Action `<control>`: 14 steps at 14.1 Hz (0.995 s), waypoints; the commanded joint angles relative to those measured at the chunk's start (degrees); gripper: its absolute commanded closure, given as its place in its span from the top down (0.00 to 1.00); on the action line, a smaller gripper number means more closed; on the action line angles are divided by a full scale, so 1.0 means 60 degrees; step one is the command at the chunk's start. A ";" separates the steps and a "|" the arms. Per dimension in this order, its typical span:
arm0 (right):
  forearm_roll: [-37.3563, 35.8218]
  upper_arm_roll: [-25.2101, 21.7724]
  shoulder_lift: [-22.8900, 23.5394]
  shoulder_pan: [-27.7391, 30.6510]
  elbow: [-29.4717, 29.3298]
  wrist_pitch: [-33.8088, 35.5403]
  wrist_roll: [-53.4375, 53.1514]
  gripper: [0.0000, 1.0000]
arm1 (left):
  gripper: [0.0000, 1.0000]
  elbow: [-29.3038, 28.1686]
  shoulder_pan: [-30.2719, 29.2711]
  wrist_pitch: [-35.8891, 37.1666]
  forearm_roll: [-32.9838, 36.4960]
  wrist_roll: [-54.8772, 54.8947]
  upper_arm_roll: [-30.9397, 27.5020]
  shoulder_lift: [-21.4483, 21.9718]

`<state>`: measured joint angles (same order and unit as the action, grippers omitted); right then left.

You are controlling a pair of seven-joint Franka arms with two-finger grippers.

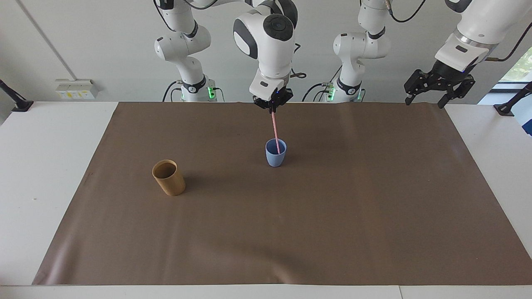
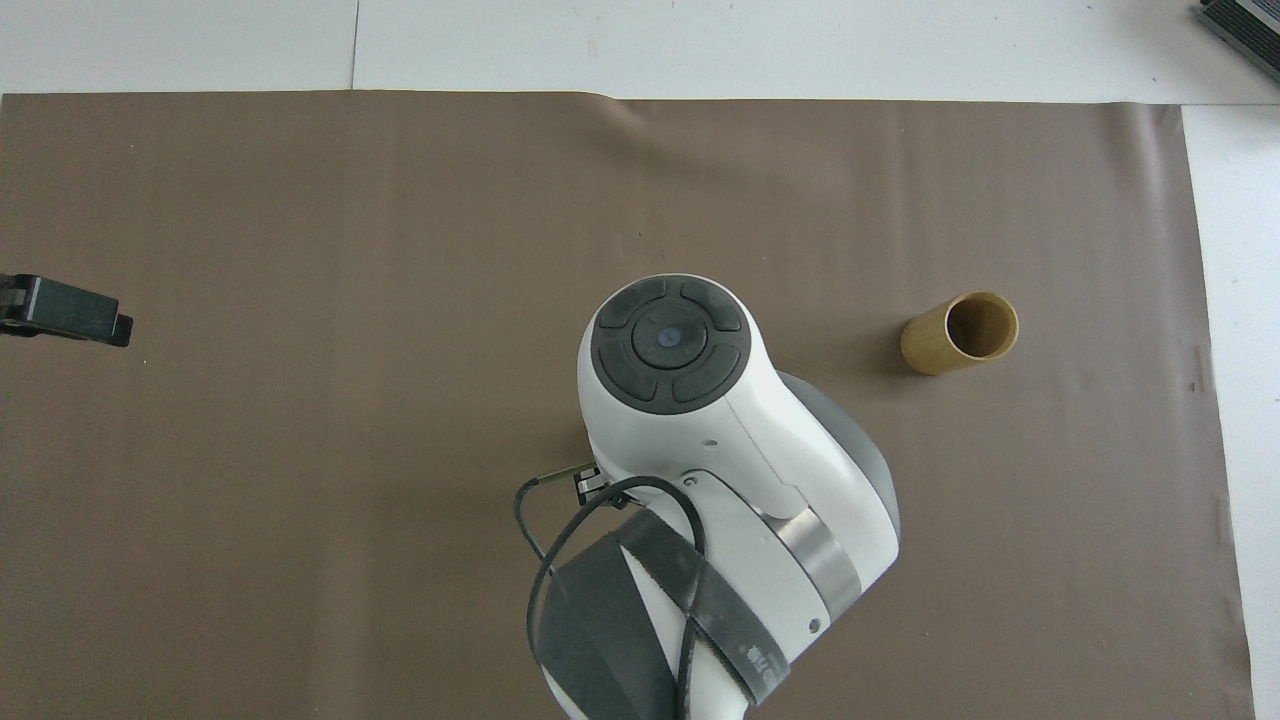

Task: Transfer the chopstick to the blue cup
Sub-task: 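Carry the pink stick over the blue cup with the right gripper, then lower the pink stick into the blue cup and open the right gripper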

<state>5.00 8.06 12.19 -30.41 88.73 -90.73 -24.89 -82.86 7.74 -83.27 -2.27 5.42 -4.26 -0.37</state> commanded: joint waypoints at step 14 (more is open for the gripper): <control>-0.0028 -0.0112 -0.0609 0.0554 -0.0052 -0.0273 0.0647 1.00 | 1.00 -0.0209 -0.0148 0.0079 0.0173 0.0019 0.0109 0.0223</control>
<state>4.93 7.28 10.61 -29.69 88.17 -91.41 -22.54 -82.86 7.74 -83.25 -2.26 5.42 -4.26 -0.37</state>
